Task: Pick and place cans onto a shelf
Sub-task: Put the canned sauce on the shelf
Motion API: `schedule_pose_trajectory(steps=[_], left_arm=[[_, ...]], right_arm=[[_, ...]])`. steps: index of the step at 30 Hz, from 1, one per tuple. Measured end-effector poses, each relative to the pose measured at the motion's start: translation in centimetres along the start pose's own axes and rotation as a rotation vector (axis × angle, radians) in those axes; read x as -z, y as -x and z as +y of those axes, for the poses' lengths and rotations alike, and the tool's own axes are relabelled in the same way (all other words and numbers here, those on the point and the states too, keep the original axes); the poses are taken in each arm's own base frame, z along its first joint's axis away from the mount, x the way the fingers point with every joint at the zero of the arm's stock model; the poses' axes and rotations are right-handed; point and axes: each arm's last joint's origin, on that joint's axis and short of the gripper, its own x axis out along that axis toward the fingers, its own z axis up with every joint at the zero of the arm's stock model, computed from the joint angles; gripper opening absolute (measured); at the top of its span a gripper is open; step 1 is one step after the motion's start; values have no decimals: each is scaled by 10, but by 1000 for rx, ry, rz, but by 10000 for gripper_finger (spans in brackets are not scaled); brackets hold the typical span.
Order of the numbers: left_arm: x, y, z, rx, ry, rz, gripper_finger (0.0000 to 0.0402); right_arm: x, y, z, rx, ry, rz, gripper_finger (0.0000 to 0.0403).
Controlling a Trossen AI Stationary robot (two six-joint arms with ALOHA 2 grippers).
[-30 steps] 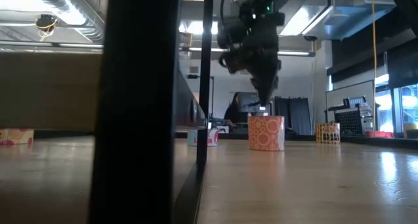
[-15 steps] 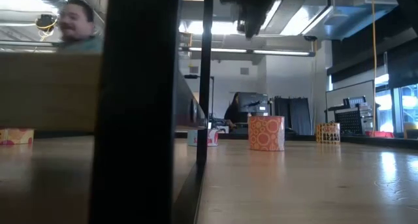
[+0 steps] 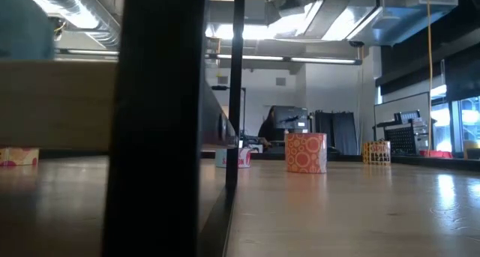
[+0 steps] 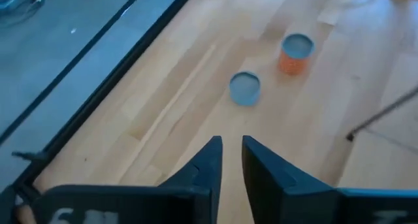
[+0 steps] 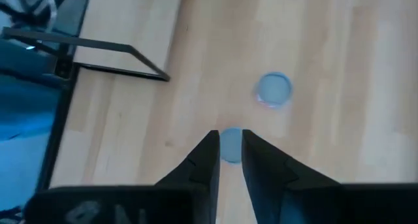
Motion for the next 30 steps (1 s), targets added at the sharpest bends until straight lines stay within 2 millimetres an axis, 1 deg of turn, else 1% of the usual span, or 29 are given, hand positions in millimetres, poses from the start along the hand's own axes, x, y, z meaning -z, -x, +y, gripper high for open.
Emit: schedule_pose_trajectory(steps=[4, 8, 11, 14, 18, 21, 23, 25, 28, 30], left_arm=[[-5, -6, 6, -22, 50, 25, 78], [-15, -12, 8, -39, -14, -25, 84], [-28, -17, 9, -62, -87, -114, 82], [-45, -23, 9, -69, -192, -207, 81], [-71, -38, 7, -54, -392, -306, 81], [-88, -53, 4, 50, -575, -373, 80], [-96, -68, 0, 145, -665, -400, 80], [-100, -84, -1, 241, -738, -392, 80], [-104, -112, -5, 349, -788, -372, 80], [-104, -134, -9, 390, -804, -328, 80]], right_arm=[[7, 18, 3, 135, 8, -10, 67], [15, 36, 6, 237, -2, -32, 67], [22, 51, 12, 250, -53, -74, 67], [29, 64, 17, 253, -109, -116, 67], [37, 78, 22, 280, -184, -161, 67], [40, 85, 24, 321, -217, -179, 67], [42, 88, 24, 345, -231, -187, 67], [43, 89, 25, 346, -247, -194, 67], [43, 89, 25, 346, -249, -194, 67], [43, 89, 25, 346, -246, -193, 67]])
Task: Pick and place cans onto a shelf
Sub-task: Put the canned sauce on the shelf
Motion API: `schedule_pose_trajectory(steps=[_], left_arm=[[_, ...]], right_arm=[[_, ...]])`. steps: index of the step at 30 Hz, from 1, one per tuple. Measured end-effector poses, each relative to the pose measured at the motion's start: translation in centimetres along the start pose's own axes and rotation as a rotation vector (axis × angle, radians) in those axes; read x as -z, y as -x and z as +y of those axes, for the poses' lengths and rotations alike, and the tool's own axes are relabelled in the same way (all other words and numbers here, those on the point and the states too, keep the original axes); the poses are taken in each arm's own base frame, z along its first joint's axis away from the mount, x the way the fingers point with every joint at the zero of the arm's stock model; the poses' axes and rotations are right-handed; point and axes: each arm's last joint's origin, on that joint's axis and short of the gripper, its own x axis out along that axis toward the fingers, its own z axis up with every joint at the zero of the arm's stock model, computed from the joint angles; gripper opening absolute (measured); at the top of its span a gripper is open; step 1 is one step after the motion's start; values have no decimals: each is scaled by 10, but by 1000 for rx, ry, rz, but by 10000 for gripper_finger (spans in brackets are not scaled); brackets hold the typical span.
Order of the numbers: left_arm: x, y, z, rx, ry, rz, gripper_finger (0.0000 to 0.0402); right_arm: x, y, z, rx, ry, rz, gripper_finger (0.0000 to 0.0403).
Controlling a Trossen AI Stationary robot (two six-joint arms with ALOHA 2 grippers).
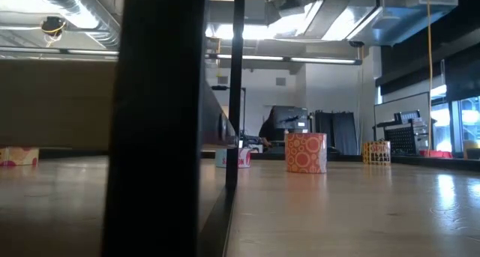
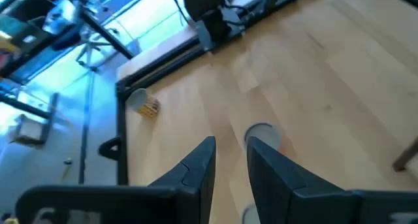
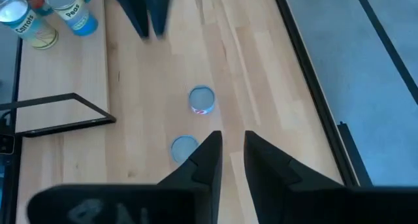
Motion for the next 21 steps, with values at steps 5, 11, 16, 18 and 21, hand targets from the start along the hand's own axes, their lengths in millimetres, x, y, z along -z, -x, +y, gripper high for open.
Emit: schedule_pose_trajectory(steps=[5, 11, 16, 18, 21], left_arm=[[15, -51, -2, 48, 0, 72, 80], [30, -97, -18, 135, -119, 146, 80], [36, -126, -34, 229, -201, 127, 80], [42, -134, -39, 277, -209, 137, 80], [47, -146, -44, 297, -254, 143, 80]], right_arm=[[0, 0, 0, 0, 2, 0, 67], [0, 0, 0, 1, 27, -1, 67], [0, 0, 0, -9, -5, 0, 67], [0, 0, 0, -15, -20, 0, 67], [0, 0, 0, -16, -22, 2, 67]])
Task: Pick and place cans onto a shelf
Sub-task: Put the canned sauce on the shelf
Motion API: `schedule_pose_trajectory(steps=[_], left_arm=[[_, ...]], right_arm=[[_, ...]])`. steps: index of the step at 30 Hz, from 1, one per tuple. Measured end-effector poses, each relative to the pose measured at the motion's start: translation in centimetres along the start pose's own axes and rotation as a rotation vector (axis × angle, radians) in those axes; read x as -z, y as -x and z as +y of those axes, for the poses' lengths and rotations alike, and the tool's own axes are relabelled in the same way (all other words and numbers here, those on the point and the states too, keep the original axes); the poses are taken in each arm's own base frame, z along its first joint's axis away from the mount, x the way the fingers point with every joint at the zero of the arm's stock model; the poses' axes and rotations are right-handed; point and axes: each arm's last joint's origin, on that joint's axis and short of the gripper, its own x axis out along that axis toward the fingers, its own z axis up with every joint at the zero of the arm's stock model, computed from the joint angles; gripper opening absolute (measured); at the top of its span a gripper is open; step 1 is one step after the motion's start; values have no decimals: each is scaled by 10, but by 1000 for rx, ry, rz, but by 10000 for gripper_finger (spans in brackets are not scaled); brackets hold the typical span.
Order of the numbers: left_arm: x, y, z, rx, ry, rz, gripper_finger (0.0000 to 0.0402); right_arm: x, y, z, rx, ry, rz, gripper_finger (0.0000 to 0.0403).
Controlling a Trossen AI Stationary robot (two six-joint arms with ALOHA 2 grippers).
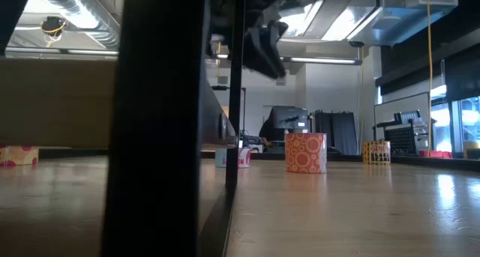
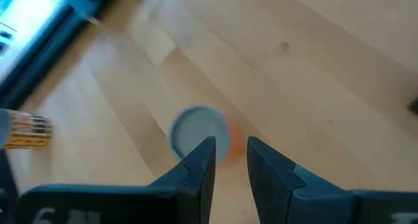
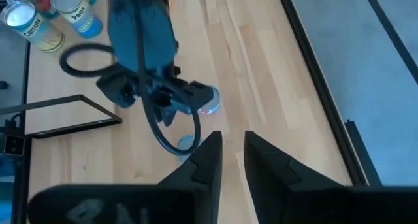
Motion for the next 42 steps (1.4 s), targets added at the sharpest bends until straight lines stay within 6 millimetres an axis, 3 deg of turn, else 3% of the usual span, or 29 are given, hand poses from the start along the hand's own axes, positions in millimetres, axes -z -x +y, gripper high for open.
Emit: schedule_pose_trajectory(steps=[14, 42], left_arm=[[12, -54, -5, -32, -76, 40, 80], [28, -94, -15, -53, 2, 143, 80]], right_arm=[[0, 0, 0, 0, 29, 0, 67], [0, 0, 0, -1, 51, -1, 67]])
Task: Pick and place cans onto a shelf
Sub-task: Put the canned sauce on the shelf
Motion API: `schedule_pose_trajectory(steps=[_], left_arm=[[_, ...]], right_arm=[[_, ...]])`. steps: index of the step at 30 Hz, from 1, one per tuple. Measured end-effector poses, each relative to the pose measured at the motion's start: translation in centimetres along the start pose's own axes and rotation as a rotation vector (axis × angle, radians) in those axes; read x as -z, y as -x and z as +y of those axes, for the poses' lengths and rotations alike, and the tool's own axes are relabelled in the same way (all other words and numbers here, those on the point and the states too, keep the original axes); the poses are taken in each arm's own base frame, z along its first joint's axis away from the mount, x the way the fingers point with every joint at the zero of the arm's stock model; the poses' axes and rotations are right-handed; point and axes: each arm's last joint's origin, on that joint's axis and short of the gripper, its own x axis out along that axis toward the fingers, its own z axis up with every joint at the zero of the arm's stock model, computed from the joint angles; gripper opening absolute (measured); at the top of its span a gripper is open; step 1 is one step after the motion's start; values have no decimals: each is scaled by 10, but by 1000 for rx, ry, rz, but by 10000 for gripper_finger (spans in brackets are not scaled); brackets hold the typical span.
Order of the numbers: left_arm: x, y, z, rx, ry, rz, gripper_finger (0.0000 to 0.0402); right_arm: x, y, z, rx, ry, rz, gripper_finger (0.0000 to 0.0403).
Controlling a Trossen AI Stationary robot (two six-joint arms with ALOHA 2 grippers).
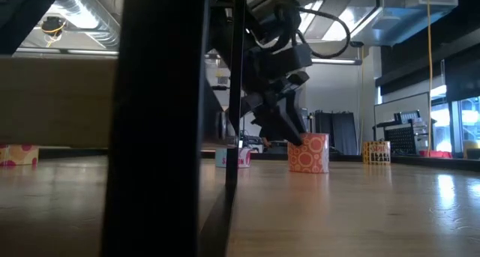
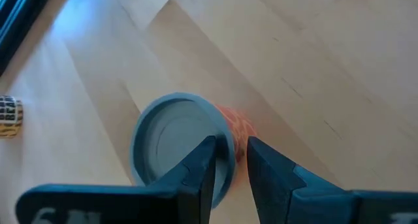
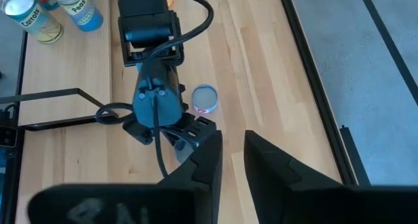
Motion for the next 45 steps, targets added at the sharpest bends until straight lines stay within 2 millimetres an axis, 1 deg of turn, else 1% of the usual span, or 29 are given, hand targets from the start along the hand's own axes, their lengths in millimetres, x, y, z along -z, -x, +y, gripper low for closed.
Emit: schedule_pose_trajectory(steps=[4, 6, 10, 13, 17, 19, 21, 24, 29, 33, 37, 41, 45], left_arm=[[1, 0, 0, -16, 3, 19, 72], [0, 0, 0, -20, 7, 25, 56], [-1, 0, -1, -19, 23, 28, 12], [-4, 1, -4, -41, 49, 52, 8], [-13, 13, -4, -52, 36, 81, 4], [-18, 21, 0, -40, 36, 77, 3], [-26, 30, 7, -42, 57, 67, 3], [-35, 45, 16, -7, 110, 110, 2], [-52, 72, 35, -33, 192, 122, 2], [-65, 105, 52, -71, 308, 151, 1], [-75, 138, 64, -79, 430, 159, 1], [-87, 171, 65, -73, 505, 156, 1], [-95, 194, 58, -48, 530, 174, 0]], right_arm=[[0, 0, 0, 0, -1, 0, 67], [0, 0, 0, 0, -1, 0, 67], [0, 0, 0, 0, 0, 0, 67], [0, 0, 0, 0, 0, 0, 67], [0, 0, 0, 0, 0, 0, 67], [0, 0, 0, 0, 1, 0, 67], [0, 0, 0, 0, 1, 0, 67], [0, 0, 0, 0, 1, 1, 67], [0, 0, 0, 0, 13, 0, 67], [0, 0, 0, 0, 81, 0, 67], [0, 0, 0, 0, 128, 1, 67], [0, 0, 0, -1, 159, 0, 67], [0, 0, 0, -1, 165, 1, 67]])
